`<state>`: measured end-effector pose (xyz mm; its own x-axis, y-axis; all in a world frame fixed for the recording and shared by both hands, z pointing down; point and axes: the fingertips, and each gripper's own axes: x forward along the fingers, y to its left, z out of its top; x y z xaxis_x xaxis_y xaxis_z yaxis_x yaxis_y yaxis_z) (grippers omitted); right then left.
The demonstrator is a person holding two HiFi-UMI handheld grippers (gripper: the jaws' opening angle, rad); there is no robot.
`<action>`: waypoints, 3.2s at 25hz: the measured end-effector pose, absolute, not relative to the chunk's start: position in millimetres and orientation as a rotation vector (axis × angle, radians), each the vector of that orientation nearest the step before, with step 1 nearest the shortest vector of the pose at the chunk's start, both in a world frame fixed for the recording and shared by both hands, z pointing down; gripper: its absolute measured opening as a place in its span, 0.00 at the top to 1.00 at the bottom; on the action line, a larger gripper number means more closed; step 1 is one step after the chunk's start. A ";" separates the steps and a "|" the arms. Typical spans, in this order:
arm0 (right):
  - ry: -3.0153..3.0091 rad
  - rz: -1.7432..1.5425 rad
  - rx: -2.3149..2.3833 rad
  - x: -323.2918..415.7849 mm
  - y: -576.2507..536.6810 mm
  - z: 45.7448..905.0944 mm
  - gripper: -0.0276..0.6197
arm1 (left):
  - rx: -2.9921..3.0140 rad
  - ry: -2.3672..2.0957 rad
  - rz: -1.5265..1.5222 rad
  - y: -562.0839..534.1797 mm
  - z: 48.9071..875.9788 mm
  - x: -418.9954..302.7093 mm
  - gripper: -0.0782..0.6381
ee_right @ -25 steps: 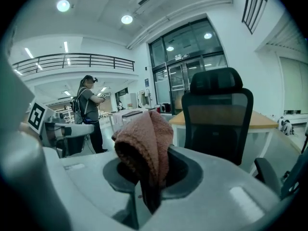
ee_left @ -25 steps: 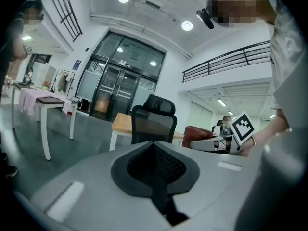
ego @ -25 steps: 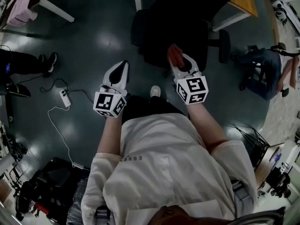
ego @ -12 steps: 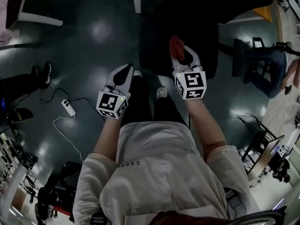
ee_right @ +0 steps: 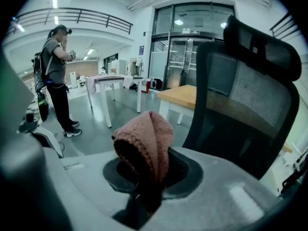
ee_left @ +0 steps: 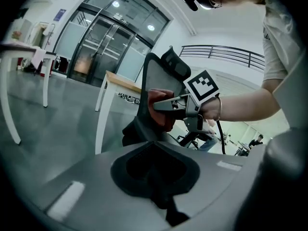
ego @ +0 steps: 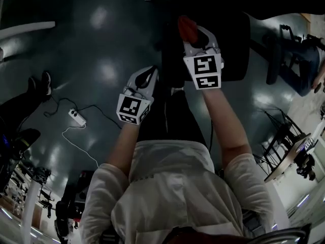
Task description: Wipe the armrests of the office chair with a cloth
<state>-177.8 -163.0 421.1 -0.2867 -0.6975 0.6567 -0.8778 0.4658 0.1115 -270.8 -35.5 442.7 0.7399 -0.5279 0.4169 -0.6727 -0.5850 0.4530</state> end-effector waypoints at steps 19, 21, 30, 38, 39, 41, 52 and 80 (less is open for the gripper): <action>-2.087 0.401 1.027 -229.0 -128.7 450.6 0.85 | 2.284 -0.798 0.301 -11.3 470.5 -255.8 0.88; -2.107 0.429 1.024 -231.5 -120.1 448.3 0.85 | 2.287 -0.805 0.296 -8.5 469.0 -255.9 0.88; -2.153 0.482 0.939 -244.3 -39.5 444.0 0.85 | 2.251 -0.880 0.292 15.2 464.4 -262.6 0.88; -2.225 0.583 0.862 -249.0 32.1 439.8 0.85 | 2.229 -0.930 0.276 30.6 462.0 -256.1 0.88; -2.239 0.595 0.857 -248.0 39.9 437.9 0.85 | 2.225 -0.938 0.274 32.6 461.5 -254.6 0.88; -2.254 0.633 0.853 -243.8 54.6 436.0 0.85 | 2.216 -0.952 0.272 37.2 461.3 -252.2 0.88; -2.201 0.775 1.290 -153.3 -12.2 426.0 0.85 | 2.201 -1.007 0.246 21.8 457.6 -260.7 0.88; -2.545 0.987 1.136 -168.3 -76.1 447.8 0.85 | 2.189 -0.993 0.270 19.8 463.3 -259.4 0.88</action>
<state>-168.3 -76.1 447.8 -0.6902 -0.5943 0.4128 -0.7172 0.4864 -0.4990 -259.4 19.8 463.3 0.6832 -0.5762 0.4486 -0.7241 -0.4552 0.5182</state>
